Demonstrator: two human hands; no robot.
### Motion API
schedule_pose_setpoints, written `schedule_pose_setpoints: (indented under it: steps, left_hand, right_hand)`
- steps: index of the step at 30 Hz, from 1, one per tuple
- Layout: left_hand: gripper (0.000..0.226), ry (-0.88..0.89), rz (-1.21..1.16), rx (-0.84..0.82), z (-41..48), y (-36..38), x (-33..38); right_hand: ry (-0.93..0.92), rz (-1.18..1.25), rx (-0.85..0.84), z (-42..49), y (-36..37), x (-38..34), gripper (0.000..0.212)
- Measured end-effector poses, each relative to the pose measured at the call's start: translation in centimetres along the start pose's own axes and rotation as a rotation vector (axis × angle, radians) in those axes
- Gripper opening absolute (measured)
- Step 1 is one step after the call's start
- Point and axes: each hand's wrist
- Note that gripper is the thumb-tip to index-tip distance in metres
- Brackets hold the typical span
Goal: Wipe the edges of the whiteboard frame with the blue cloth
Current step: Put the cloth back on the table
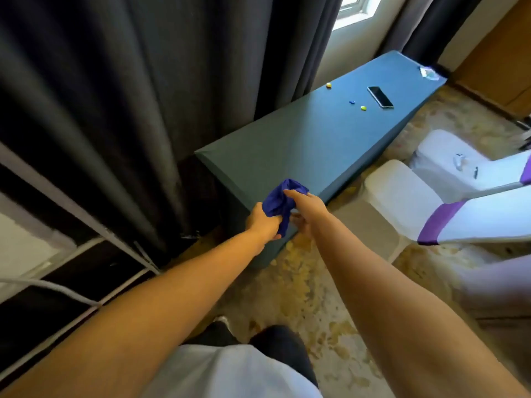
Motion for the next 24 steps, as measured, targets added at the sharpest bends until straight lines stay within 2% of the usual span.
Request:
schedule_pose_setpoints:
  steps: [4, 7, 9, 11, 14, 16, 19, 20, 24]
  left_hand:
    - [0.022, -0.106, -0.122, 0.033, 3.7, 1.9, 1.2]
    - [0.030, -0.177, -0.257, 0.133, 7.8, 4.3, 2.1]
    - [0.027, -0.215, -0.341, 0.188, 9.2, 5.1, 2.2]
    - [0.018, -0.241, -0.444, 0.294, 10.7, 6.4, 2.7]
    - [0.018, -0.285, -0.549, 0.452, 12.2, 7.5, 3.2]
    - [0.026, -0.333, -0.518, 0.451, 12.9, 8.2, 3.1]
    - [0.038, -0.436, -0.334, 0.480, 12.2, 8.4, 2.3]
    - [0.041, -0.450, -0.305, 0.508, 11.8, 8.2, 2.0]
    - [0.025, -0.403, -0.359, 0.548, 8.5, 7.5, 1.5]
  right_hand:
    - [0.022, -0.065, -0.090, 5.3, -0.5, -1.7, 0.011]
    - [0.043, -0.167, -0.221, 11.1, -0.5, -4.1, 0.009]
    - [0.021, -0.216, -0.260, 13.3, -0.1, -4.7, 0.015]
    - [0.031, -0.269, -0.338, 15.7, 0.3, -5.4, 0.015]
    - [0.016, -0.371, -0.451, 19.0, 0.4, -6.2, 0.010]
    - [-0.010, -0.457, -0.478, 21.1, 0.0, -6.7, 0.011]
    - [-0.047, -0.767, -0.420, 22.4, -1.5, -6.9, 0.048]
    - [-0.059, -0.811, -0.418, 22.5, -1.8, -7.0, 0.052]
    - [-0.123, -0.892, -0.450, 20.2, -2.2, -6.6, 0.030]
Point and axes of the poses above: each hand's wrist, its own z-axis towards the middle knuckle, its own y-axis out of the palm, x = y × z, and after that the axes turned 6 degrees about -z, right-handed
